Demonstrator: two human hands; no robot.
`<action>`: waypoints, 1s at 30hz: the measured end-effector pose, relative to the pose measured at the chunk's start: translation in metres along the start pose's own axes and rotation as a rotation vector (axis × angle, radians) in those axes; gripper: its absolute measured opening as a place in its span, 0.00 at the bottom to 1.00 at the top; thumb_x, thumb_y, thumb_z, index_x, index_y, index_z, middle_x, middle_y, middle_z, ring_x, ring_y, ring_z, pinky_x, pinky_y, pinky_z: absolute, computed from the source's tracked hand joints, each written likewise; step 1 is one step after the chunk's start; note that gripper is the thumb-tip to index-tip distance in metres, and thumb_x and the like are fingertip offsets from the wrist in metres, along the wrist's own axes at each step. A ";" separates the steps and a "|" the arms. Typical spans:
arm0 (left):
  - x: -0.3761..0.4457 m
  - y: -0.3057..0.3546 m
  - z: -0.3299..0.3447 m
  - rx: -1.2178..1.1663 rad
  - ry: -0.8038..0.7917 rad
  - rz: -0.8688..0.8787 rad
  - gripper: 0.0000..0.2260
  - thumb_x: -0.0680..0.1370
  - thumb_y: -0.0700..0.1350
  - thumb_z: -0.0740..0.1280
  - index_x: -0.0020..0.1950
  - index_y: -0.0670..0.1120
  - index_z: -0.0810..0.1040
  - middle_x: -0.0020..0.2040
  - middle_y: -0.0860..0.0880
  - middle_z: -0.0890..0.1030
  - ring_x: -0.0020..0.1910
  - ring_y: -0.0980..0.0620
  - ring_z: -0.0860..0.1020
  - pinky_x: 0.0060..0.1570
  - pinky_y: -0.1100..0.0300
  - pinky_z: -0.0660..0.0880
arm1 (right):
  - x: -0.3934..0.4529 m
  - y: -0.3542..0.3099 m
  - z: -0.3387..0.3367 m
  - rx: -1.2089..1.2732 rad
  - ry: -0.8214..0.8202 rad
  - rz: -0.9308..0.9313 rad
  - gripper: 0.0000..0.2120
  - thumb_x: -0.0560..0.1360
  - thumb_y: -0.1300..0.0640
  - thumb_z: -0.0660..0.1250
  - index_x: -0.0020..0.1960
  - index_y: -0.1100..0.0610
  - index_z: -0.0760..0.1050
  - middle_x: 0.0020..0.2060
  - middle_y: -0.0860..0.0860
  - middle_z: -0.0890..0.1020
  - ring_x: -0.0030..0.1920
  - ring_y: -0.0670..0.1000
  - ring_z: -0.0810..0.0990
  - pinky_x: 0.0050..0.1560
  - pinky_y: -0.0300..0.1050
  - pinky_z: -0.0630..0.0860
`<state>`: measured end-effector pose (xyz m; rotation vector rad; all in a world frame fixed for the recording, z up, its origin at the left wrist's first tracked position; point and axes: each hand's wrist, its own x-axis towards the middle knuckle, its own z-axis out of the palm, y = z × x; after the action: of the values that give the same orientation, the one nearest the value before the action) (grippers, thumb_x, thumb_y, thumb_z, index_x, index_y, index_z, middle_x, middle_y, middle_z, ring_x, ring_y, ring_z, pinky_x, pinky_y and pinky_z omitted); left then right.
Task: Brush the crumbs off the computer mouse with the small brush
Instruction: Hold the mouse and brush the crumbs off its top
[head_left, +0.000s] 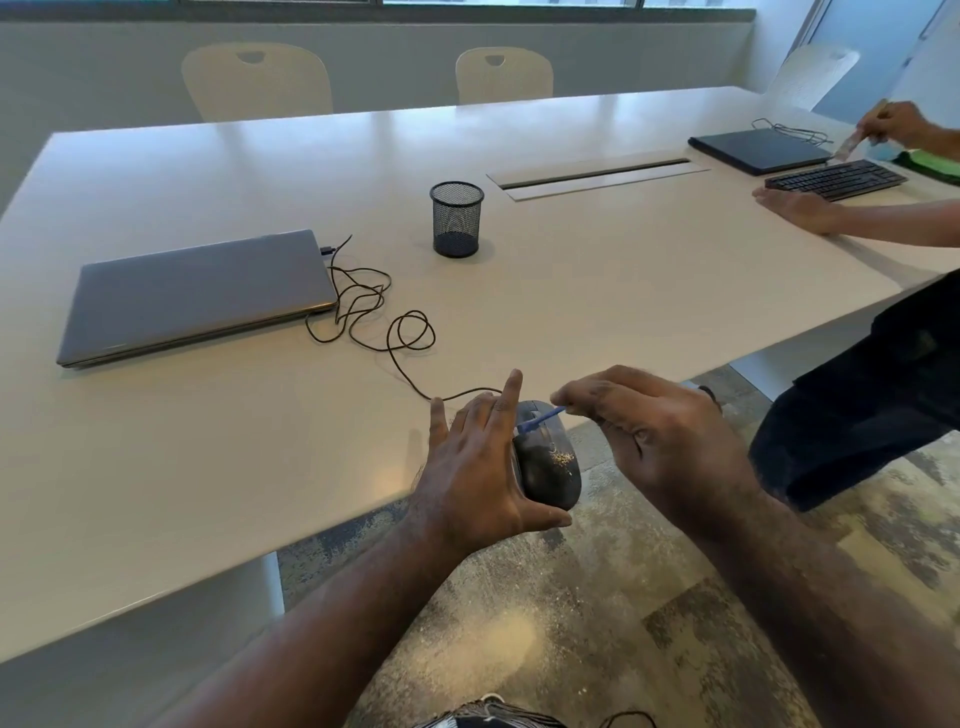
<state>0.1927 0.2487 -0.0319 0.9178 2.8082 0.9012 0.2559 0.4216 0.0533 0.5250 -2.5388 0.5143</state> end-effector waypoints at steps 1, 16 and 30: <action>0.000 0.000 0.000 -0.001 0.004 0.001 0.63 0.61 0.72 0.73 0.78 0.53 0.33 0.79 0.48 0.55 0.78 0.51 0.49 0.74 0.42 0.32 | 0.000 -0.001 0.002 0.003 -0.030 -0.005 0.13 0.73 0.68 0.71 0.56 0.59 0.81 0.47 0.52 0.85 0.42 0.51 0.83 0.42 0.42 0.80; -0.001 -0.004 0.000 0.012 0.012 -0.016 0.63 0.60 0.73 0.72 0.78 0.53 0.32 0.79 0.48 0.56 0.78 0.51 0.50 0.75 0.41 0.34 | -0.008 -0.002 0.001 0.024 -0.093 0.040 0.12 0.73 0.66 0.71 0.56 0.57 0.82 0.46 0.49 0.84 0.41 0.47 0.82 0.39 0.43 0.81; -0.002 -0.006 -0.001 -0.002 0.047 -0.028 0.64 0.58 0.74 0.72 0.78 0.54 0.32 0.76 0.50 0.61 0.76 0.53 0.55 0.75 0.40 0.37 | -0.021 0.000 0.000 0.085 0.093 0.410 0.09 0.76 0.59 0.69 0.56 0.56 0.81 0.41 0.48 0.84 0.40 0.43 0.82 0.41 0.39 0.81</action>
<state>0.1911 0.2432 -0.0351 0.8660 2.8512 0.9336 0.2725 0.4273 0.0424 0.0016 -2.5469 0.7744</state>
